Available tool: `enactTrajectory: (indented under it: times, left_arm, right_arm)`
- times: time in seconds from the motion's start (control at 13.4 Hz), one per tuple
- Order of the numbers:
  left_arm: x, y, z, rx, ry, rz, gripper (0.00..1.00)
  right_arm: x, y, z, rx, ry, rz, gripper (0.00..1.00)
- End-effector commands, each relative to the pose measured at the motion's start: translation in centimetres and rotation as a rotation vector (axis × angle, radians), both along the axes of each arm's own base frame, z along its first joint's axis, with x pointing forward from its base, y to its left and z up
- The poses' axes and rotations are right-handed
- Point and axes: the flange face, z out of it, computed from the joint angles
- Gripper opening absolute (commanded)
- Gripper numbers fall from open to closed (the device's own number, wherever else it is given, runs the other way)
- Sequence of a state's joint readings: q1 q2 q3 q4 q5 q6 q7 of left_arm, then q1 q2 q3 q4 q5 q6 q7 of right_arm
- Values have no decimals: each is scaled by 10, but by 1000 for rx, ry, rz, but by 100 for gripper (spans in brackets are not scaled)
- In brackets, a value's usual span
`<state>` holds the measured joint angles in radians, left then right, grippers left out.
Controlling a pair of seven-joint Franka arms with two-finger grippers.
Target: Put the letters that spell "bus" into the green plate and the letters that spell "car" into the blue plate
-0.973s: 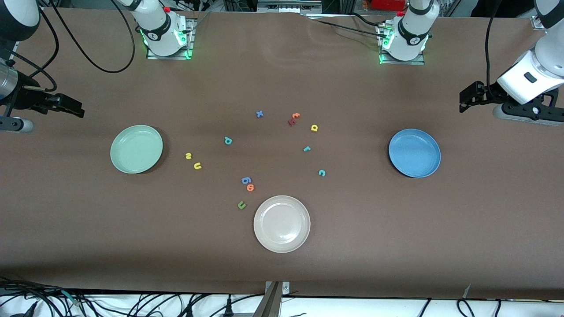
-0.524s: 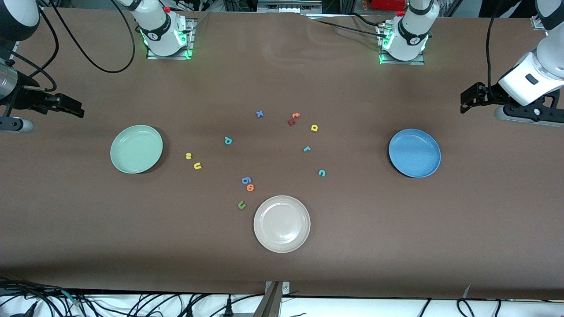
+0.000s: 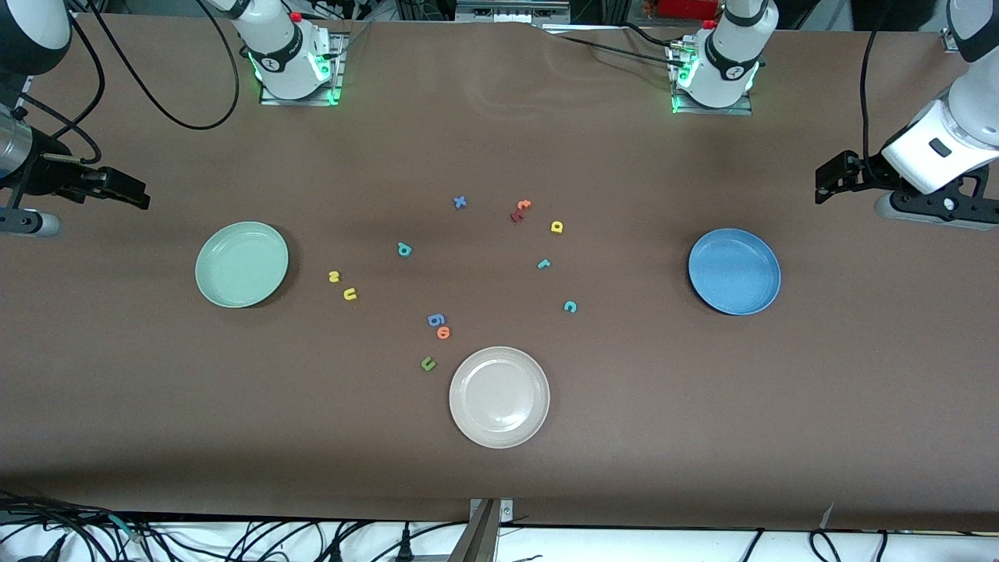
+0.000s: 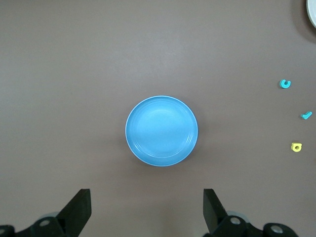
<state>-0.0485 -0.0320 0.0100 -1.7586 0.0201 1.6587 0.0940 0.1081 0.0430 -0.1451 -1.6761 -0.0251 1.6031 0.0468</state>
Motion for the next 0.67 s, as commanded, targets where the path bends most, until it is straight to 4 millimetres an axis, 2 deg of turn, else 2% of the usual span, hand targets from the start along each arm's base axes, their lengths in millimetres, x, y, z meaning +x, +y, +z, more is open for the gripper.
enactTrajectory:
  times: [0.0, 0.22, 0.45, 0.6]
  left_arm:
    - [3, 3, 2, -9, -5, 10, 100]
    - [10, 2, 20, -16, -43, 20, 100]
    - [13, 3, 16, -13, -37, 19, 100]
    - [14, 5, 20, -9, -46, 20, 100]
  right_arm:
    - [3, 1, 3, 2, -1, -14, 100]
    - [3, 1, 4, 2, -1, -12, 100]
    - [3, 0, 3, 2, 0, -14, 100]
    - [3, 0, 3, 2, 0, -14, 100]
